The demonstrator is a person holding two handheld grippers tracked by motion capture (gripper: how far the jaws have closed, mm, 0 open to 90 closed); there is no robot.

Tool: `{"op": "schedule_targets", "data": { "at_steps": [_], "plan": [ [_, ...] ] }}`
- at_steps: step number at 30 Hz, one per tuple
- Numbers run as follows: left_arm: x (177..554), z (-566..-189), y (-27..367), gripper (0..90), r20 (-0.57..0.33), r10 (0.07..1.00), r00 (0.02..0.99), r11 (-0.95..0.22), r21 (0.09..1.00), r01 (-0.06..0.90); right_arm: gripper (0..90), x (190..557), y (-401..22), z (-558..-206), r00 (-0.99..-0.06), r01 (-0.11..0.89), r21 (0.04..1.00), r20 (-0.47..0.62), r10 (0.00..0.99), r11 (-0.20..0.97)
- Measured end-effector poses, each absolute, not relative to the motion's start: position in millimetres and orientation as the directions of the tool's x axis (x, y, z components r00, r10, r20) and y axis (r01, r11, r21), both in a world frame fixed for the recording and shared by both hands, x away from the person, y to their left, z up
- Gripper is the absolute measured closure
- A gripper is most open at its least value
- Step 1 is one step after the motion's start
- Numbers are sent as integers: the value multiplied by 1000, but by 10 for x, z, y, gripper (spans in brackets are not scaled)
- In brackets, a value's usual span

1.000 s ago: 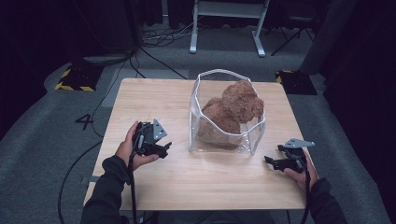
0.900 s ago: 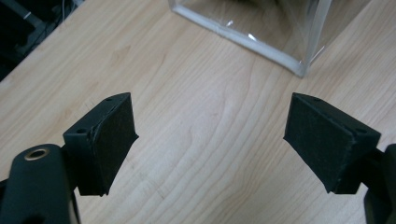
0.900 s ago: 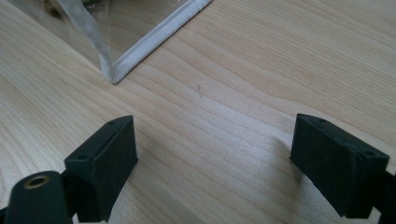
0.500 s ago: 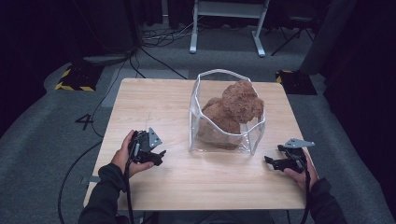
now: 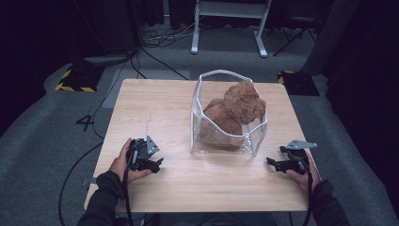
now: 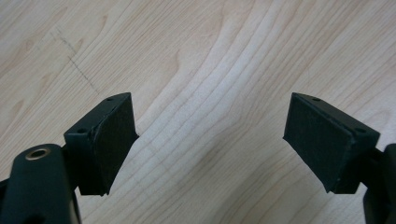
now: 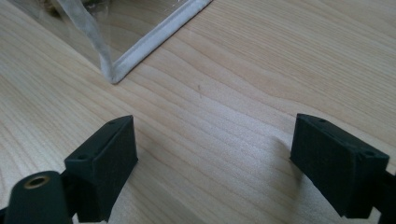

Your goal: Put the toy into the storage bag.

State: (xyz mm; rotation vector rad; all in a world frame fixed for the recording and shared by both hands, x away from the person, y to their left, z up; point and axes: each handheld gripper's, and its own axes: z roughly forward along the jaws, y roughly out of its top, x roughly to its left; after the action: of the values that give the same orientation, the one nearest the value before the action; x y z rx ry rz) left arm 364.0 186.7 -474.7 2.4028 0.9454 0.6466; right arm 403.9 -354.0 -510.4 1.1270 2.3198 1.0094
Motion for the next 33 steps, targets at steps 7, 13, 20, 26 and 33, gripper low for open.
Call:
{"op": "schedule_targets", "data": {
  "at_steps": [7,13,20,26,33],
  "plan": [
    [3596,-4857,1917,168,236,733,638,-633,581,512,142,4039,-3540,-5104,-612,526,738,-18,791,424],
    [3532,-4984,1998,162,177,765,619,-578,613,539,142,4039,-3540,-5104,-612,525,738,-18,791,424],
    [3470,-5090,2160,160,49,811,583,-451,686,571,142,4039,-3540,-5104,-612,526,738,-18,791,424],
    [3450,-5118,2270,152,-16,838,546,-386,689,613,142,4039,-3540,-5104,-612,525,738,-18,791,424],
    [3450,-5118,2269,152,-16,838,546,-386,689,613,142,4038,-3540,-5104,-612,526,738,-18,791,423]
  ]
}}
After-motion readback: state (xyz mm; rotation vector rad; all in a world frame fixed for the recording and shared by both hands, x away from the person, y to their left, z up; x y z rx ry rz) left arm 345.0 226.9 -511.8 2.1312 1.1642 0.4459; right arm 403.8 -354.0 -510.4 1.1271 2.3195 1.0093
